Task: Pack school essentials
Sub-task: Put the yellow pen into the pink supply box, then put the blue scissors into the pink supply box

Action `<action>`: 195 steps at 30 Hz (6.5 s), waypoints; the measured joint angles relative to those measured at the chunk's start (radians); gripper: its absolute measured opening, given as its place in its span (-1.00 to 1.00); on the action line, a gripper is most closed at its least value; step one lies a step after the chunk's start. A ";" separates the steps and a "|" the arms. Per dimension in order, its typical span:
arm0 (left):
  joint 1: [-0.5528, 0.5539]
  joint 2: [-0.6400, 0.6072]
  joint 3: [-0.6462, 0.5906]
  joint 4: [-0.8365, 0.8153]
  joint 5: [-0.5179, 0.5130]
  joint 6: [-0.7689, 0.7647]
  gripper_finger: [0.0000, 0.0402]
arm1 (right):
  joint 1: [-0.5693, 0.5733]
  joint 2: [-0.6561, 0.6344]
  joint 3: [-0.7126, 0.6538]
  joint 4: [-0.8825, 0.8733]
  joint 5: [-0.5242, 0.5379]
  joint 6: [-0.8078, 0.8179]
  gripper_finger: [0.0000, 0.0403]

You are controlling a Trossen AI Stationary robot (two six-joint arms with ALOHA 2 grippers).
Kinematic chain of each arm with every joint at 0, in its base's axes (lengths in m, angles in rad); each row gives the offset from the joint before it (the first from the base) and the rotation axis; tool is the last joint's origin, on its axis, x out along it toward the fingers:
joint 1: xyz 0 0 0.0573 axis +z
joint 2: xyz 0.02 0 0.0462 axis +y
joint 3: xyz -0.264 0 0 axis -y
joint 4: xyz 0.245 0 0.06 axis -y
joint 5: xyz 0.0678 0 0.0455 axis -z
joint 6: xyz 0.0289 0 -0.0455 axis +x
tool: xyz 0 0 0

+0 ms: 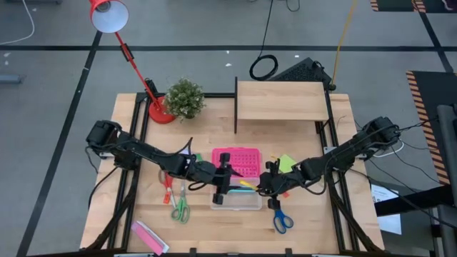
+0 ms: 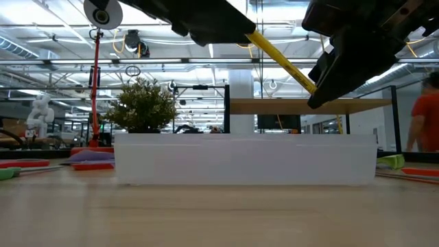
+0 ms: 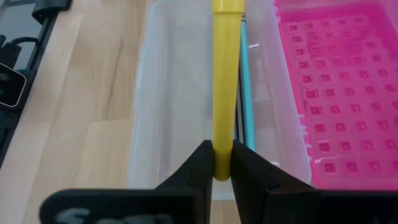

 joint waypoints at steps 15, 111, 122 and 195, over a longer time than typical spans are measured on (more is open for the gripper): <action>0.006 0.000 0.000 -0.009 0.009 -0.012 -0.53 | 0.000 0.000 0.000 0.008 0.002 -0.008 -0.82; -0.111 0.125 -0.283 0.453 -0.304 -0.185 0.06 | 0.206 -0.291 0.000 -0.225 0.317 0.133 0.25; -0.231 -0.130 -0.283 0.169 -0.356 -0.229 -0.05 | 0.275 -0.195 0.000 -0.228 0.286 0.429 0.25; -0.334 -0.146 -0.283 0.120 -0.398 -0.301 -0.19 | 0.513 0.439 0.333 -0.482 0.172 1.386 0.25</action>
